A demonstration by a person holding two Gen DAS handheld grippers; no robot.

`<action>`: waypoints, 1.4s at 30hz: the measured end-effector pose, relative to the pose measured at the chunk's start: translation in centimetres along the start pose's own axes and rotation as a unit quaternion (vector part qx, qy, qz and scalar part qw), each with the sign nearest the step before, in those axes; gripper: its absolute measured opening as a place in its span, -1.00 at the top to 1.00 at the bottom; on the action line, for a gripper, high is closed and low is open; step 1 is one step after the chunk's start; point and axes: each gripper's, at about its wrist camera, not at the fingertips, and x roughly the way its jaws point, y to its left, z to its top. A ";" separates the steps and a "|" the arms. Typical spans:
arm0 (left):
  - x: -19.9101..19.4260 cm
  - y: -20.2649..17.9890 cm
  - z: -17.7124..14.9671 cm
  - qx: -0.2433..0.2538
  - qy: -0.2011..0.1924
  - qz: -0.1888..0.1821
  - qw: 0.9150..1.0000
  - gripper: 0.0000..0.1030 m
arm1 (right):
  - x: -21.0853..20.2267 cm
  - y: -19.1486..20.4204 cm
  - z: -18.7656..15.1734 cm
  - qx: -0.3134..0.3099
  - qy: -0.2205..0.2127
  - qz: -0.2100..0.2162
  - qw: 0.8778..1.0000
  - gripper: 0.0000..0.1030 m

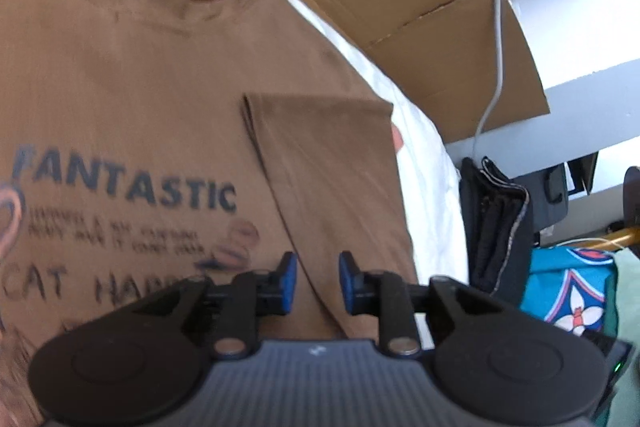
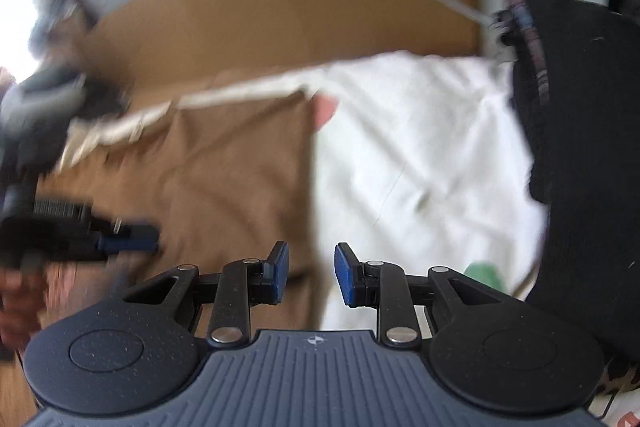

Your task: Fold clothes

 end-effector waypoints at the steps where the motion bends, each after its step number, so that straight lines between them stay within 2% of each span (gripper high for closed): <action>1: 0.2 -0.3 -0.4 0.001 0.005 0.001 1.000 0.40 | -0.1 0.2 -0.2 -0.009 -0.003 -0.004 1.000 0.38; 4: 0.6 -1.2 -1.4 0.012 0.021 0.002 1.000 0.23 | 0.0 0.3 -0.6 -0.012 -0.004 -0.013 1.000 0.37; 7: 1.5 -1.6 -2.4 0.004 0.037 -0.010 0.999 0.22 | 0.8 0.0 -1.4 0.000 0.009 -0.020 1.000 0.37; 12: 3.0 -1.8 -3.5 -0.011 0.044 -0.021 0.999 0.24 | 1.6 0.4 -2.6 -0.026 0.019 -0.031 0.999 0.36; 15: 3.8 -1.8 -3.6 -0.025 0.039 -0.017 0.999 0.35 | 2.8 0.7 -2.6 -0.032 0.024 -0.033 0.999 0.36; 17: 3.5 -1.8 -3.4 -0.026 0.040 -0.018 0.999 0.88 | 3.4 1.2 -2.2 -0.048 0.022 -0.031 0.998 0.36; 20: 2.7 -2.2 -3.1 -0.018 0.034 -0.009 0.999 0.88 | 4.0 1.7 -1.7 -0.056 0.021 -0.044 0.997 0.36; 25: 0.8 -3.1 -3.1 0.009 0.017 0.001 1.000 0.89 | 4.4 0.9 -1.5 -0.034 0.023 -0.059 0.997 0.38; 27: 0.7 -3.3 -3.3 0.019 0.018 0.005 1.000 0.88 | 4.3 0.8 -1.6 -0.031 0.022 -0.060 0.997 0.38; 31: 1.7 -1.9 -3.7 0.010 0.044 0.032 0.998 0.88 | 4.1 0.6 -1.7 -0.028 0.025 -0.061 0.997 0.38; 34: 1.1 -1.6 -3.6 0.019 0.042 0.037 0.998 0.91 | 3.4 0.3 -1.9 -0.022 0.030 -0.062 0.997 0.38; 37: -0.1 -2.1 -2.8 0.041 0.026 0.039 0.998 0.91 | 2.2 -0.1 -2.1 -0.002 0.030 -0.057 0.998 0.38; 40: -0.9 -2.6 -1.5 0.063 0.004 0.037 0.997 0.90 | 0.9 -0.3 -1.8 0.016 0.010 -0.035 0.999 0.38; 42: -0.8 -2.9 -0.4 0.071 -0.009 0.037 0.997 0.90 | 0.7 0.1 -1.4 0.009 0.001 -0.024 1.000 0.47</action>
